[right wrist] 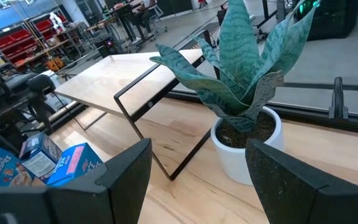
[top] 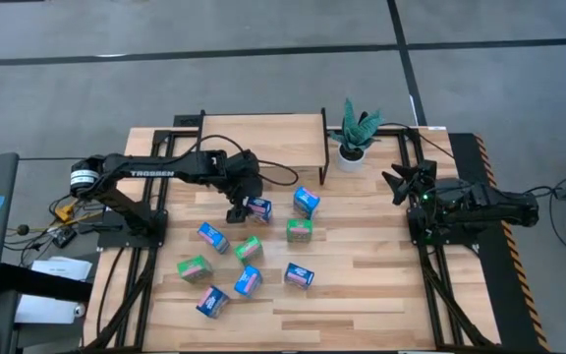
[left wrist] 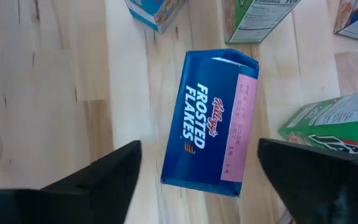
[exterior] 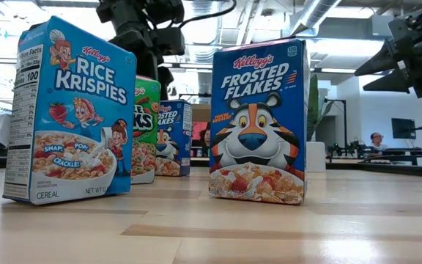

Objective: Stack cereal on shelf
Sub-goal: Put the top blue cereal box on the shelf

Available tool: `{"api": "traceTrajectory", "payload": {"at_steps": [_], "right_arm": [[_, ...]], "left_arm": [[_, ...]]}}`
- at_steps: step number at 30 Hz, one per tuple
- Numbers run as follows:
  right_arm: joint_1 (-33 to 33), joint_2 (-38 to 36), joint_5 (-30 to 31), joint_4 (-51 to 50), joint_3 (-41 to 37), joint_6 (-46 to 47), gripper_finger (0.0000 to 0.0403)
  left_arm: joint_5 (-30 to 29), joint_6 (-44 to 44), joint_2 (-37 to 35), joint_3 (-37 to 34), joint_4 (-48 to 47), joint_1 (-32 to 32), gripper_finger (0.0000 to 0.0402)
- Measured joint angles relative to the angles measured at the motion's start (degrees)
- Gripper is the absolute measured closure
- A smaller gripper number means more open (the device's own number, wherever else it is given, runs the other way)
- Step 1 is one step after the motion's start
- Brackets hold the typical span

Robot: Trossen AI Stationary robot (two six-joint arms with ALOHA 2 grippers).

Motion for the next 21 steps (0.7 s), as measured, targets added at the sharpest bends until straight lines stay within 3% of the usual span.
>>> {"api": "traceTrajectory", "payload": {"at_steps": [4, 8, 21], "right_arm": [[0.0, 0.0, 0.0, -0.1, 0.0, 0.0, 0.0117], [0.0, 0.0, 0.0, -0.2, 0.0, 0.0, 0.0117], [0.0, 0.0, -0.1, -0.2, 0.0, 0.0, 0.0117]], "left_arm": [[1.2, 0.0, 0.7, 0.0, -1.4, -0.1, 0.0163], [0.8, 0.0, 1.7, 0.0, -2.8, -0.2, 0.0188], [-2.8, 0.1, 2.1, 0.0, -2.4, -1.2, 0.0194]]}}
